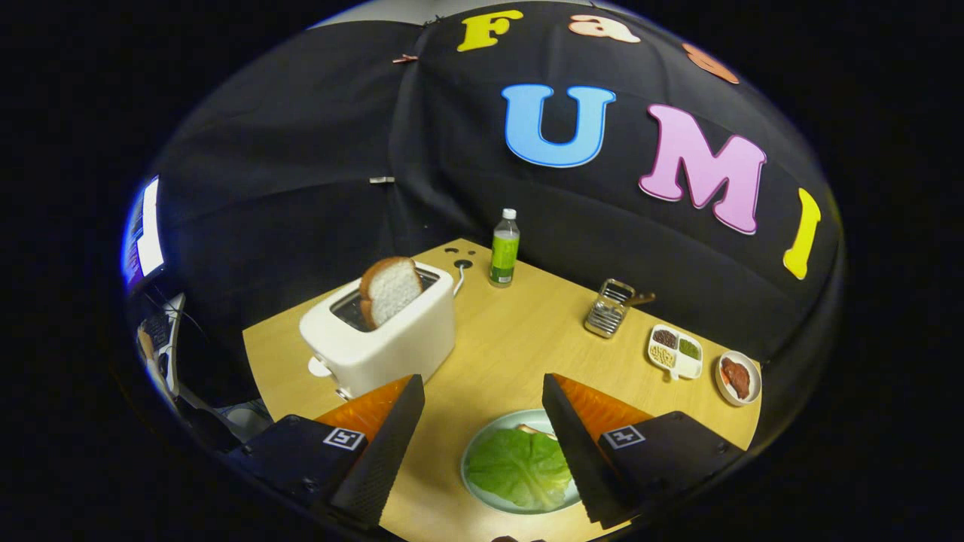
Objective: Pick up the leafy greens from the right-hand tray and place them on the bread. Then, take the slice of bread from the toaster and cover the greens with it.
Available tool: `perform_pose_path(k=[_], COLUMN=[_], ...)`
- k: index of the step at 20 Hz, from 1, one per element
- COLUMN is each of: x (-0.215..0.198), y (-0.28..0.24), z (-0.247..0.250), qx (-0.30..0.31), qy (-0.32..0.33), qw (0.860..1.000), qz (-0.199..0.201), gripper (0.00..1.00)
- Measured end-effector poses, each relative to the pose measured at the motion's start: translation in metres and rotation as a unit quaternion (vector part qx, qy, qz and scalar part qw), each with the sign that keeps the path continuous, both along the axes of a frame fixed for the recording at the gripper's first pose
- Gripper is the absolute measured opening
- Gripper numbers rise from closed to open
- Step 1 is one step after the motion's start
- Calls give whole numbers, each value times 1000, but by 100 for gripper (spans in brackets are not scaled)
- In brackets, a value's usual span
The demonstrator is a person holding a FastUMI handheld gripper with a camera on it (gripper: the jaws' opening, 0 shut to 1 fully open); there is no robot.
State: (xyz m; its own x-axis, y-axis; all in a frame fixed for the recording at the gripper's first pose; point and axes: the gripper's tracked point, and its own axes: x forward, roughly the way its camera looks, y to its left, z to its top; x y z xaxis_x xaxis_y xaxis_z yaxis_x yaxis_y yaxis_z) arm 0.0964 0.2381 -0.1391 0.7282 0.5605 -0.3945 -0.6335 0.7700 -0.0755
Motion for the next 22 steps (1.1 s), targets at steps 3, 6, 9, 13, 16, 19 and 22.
perform_pose_path(k=[3,6,9,13,16,19,22], x=[-5,-7,-7,-4,3,14,26], y=[24,49,76,109,136,154,165], z=[20,35,42,38,28,9,-2], qx=[1,8,8,13,14,1,-7], qy=[-15,-26,-29,-17,-4,15,20], qw=[1000,999,997,997,997,997,997], qz=[25,47,67,77,76,75,72], gripper=[98,98,98,98,98,98,98])
